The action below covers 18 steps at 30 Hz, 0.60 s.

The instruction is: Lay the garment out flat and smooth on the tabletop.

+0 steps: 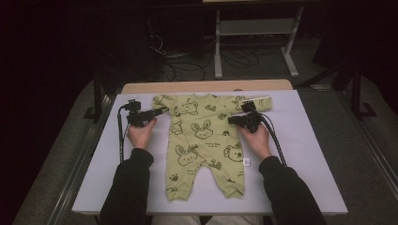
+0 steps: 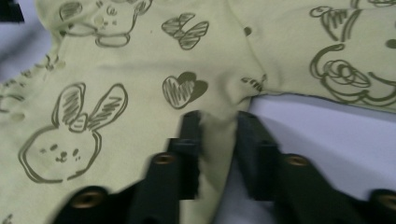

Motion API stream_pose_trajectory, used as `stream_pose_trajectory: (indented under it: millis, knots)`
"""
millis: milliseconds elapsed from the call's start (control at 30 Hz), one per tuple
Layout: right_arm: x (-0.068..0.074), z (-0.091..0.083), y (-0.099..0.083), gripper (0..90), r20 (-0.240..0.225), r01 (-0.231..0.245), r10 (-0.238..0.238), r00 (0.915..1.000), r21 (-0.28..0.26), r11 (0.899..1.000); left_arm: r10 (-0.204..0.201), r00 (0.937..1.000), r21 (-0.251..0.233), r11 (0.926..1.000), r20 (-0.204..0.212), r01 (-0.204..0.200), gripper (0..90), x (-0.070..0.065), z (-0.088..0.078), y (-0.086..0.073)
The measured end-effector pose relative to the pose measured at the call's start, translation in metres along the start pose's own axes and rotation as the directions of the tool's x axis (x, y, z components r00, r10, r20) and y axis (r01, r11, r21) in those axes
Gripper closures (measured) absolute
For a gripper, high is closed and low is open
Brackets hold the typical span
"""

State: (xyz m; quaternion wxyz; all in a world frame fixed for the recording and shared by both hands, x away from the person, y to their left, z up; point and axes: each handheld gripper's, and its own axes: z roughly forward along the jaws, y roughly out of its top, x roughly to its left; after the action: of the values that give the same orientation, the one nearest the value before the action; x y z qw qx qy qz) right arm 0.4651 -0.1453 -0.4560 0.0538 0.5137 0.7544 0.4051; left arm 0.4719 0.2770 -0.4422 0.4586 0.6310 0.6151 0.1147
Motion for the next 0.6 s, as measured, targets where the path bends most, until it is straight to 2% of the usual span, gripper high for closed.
stream_pose_trajectory:
  millis: [67, 167, 233, 300, 333, 400, 433, 467, 500, 533, 567, 600]
  knots:
    - [0.004, 0.001, 0.000, 84.7, 0.012, 0.027, -0.027, 0.9995, 0.014, 1.000, 0.007, 0.9998, 0.004, 1.0000, -0.021, -0.007, 43.2, -0.001, 0.001, -0.001]
    - [0.005, -0.003, 0.001, 85.4, 0.007, 0.024, -0.024, 0.9997, 0.003, 1.000, -0.007, 0.9994, -0.002, 1.0000, -0.033, 0.007, 44.2, 0.001, 0.002, -0.001]
    - [0.004, -0.005, 0.002, 85.4, 0.005, 0.020, -0.020, 0.9998, -0.002, 1.000, -0.035, 0.9985, -0.011, 0.9993, -0.043, 0.035, 44.9, 0.003, 0.003, -0.001]
    - [0.004, -0.006, 0.003, 85.4, -0.004, 0.011, -0.011, 0.9999, -0.009, 1.000, -0.082, 0.9964, -0.018, 0.9965, -0.021, 0.082, 48.3, 0.007, 0.005, -0.001]
    - [0.004, -0.007, 0.003, 85.4, -0.005, 0.012, -0.012, 0.9999, -0.012, 1.000, -0.123, 0.9924, -0.024, 0.9921, 0.001, 0.123, 50.0, 0.009, 0.007, -0.002]
    - [0.004, -0.007, 0.003, 85.3, -0.007, 0.012, -0.012, 0.9999, -0.013, 1.000, -0.194, 0.9804, -0.038, 0.9800, 0.030, 0.196, 51.0, 0.012, 0.013, -0.003]
    - [0.004, -0.008, 0.003, 85.2, -0.006, 0.013, -0.013, 0.9999, -0.013, 1.000, -0.224, 0.9742, -0.044, 0.9733, 0.027, 0.225, 51.0, 0.012, 0.017, -0.003]
    - [0.005, -0.008, 0.003, 85.3, -0.005, 0.014, -0.014, 0.9999, -0.011, 1.000, -0.235, 0.9718, -0.045, 0.9708, 0.018, 0.236, 51.1, 0.013, 0.020, -0.003]
    - [0.005, -0.008, 0.003, 85.3, -0.005, 0.016, -0.016, 0.9999, -0.012, 1.000, -0.256, 0.9666, -0.049, 0.9654, 0.005, 0.256, 51.4, 0.013, 0.023, -0.003]
    - [0.005, -0.009, 0.003, 85.3, -0.006, 0.015, -0.015, 0.9999, -0.013, 1.000, -0.278, 0.9606, -0.058, 0.9590, 0.004, 0.278, 52.8, 0.014, 0.026, -0.002]
    - [0.006, -0.010, 0.003, 85.3, -0.007, 0.019, -0.020, 0.9998, -0.016, 1.000, -0.308, 0.9514, -0.071, 0.9491, -0.001, 0.307, 55.4, 0.015, 0.028, -0.001]
    - [0.006, -0.011, 0.003, 85.3, -0.008, 0.019, -0.019, 0.9998, -0.017, 1.000, -0.323, 0.9464, -0.066, 0.9444, -0.005, 0.322, 59.6, 0.015, 0.031, 0.000]
